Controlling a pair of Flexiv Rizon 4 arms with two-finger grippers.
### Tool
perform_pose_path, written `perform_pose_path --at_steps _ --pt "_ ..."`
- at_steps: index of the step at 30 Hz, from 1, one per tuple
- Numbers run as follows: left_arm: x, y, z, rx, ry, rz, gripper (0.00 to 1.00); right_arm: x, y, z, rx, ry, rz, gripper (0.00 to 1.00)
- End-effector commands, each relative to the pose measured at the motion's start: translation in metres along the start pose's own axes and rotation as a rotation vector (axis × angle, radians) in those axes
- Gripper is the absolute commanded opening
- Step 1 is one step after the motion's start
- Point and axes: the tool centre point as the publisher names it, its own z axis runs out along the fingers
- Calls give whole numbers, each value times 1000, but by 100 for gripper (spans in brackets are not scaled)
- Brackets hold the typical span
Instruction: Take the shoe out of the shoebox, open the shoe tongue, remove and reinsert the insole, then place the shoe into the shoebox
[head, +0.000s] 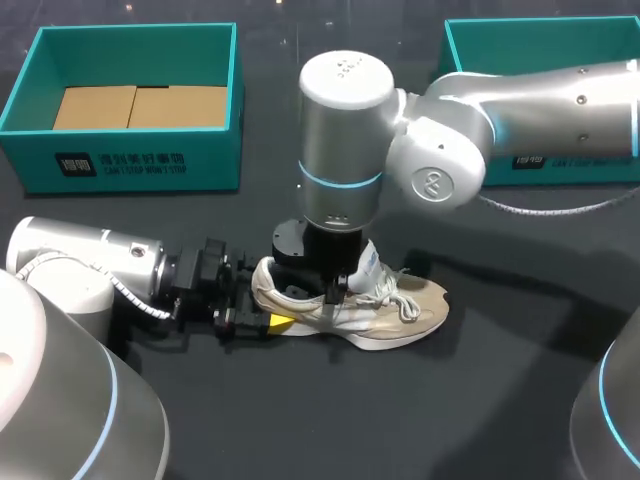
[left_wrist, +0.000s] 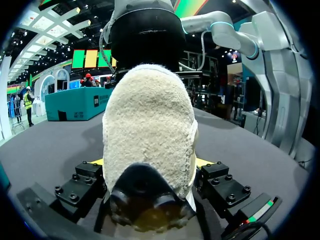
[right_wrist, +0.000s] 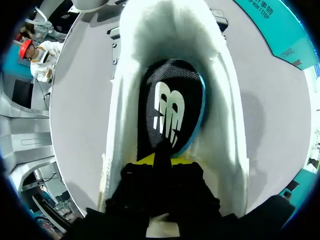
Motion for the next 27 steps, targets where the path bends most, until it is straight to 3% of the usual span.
perform_pose_path --at_steps 1,11,17,27 --pt "-1 1 1 -2 -3 -1 0 9 -16 -1 -176 -8 -22 0" --pt "-1 1 1 -2 -3 -1 0 10 -2 -33 -314 -42 -84 0" --pt "-1 1 1 -2 -3 -1 0 8 5 -41 -368 -50 -110 0" --pt "-1 1 1 -2 -3 -1 0 3 -3 -47 -455 -46 -113 0"
